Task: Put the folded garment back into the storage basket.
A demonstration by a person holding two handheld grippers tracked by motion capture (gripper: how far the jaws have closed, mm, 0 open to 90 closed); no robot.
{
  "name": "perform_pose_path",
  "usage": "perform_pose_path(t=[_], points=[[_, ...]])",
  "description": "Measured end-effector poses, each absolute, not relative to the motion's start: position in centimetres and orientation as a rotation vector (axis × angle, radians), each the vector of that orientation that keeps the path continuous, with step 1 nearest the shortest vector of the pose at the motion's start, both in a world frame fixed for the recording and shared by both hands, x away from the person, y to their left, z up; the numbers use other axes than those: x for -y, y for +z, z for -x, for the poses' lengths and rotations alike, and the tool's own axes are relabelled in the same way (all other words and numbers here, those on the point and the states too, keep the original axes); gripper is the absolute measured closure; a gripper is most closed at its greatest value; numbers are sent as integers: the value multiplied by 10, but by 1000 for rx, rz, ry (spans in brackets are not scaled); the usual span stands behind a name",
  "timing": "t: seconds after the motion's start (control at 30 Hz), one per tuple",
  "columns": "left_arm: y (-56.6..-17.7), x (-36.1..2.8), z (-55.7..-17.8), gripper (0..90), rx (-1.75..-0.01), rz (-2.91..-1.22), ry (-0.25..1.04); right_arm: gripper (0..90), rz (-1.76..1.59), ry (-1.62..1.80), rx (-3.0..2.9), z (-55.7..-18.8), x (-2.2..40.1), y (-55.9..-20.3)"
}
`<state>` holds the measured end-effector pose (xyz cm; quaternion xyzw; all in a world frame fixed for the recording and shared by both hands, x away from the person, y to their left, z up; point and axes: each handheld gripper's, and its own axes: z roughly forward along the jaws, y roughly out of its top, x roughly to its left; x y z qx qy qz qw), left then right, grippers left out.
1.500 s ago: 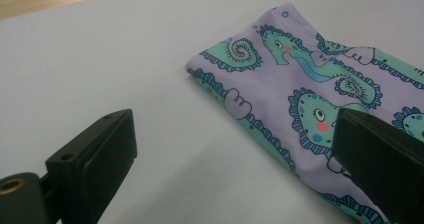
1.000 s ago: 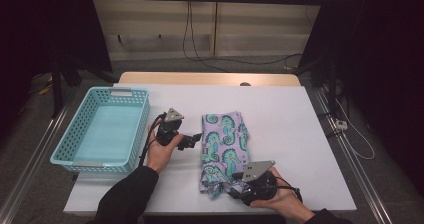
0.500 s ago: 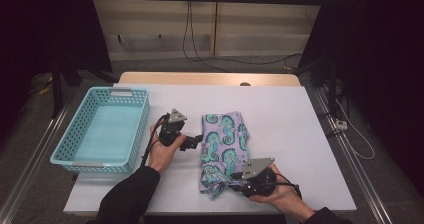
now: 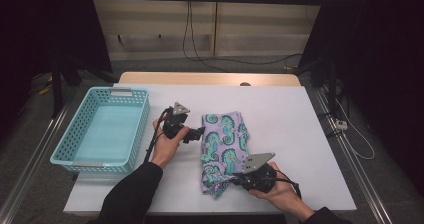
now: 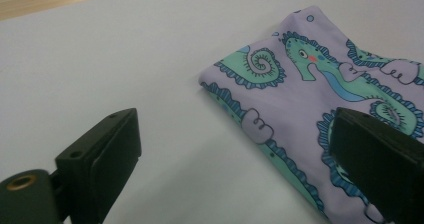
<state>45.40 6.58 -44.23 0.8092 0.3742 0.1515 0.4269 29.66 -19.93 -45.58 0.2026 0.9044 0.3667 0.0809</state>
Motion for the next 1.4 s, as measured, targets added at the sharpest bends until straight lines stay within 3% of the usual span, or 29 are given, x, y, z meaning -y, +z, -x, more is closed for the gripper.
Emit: perform_pose_path(t=[0.2,0.5,0.7,0.97,1.1,1.2,1.4], points=[[-444,-54,-474,91,-982,-2019,361,806,-614,1103,-2706,-297,200,-456],[-457,-41,-494,248,-1064,-2061,300,806,-615,1110,-2706,-297,200,-456],[-465,-36,-495,353,-1069,-2065,262,805,-601,1102,-2706,-297,200,-456],[-466,-32,-493,394,-1069,-2062,268,805,-604,1102,-2707,-297,200,-456],[-466,-29,-492,462,-1051,-2054,249,804,-601,1099,-2706,-297,200,-456],[-465,-25,-489,574,-1035,-2075,234,804,-611,1106,-2706,-297,200,-456],[-466,-25,-490,623,-1062,-2054,214,804,-628,1120,-2708,-297,200,-456]])
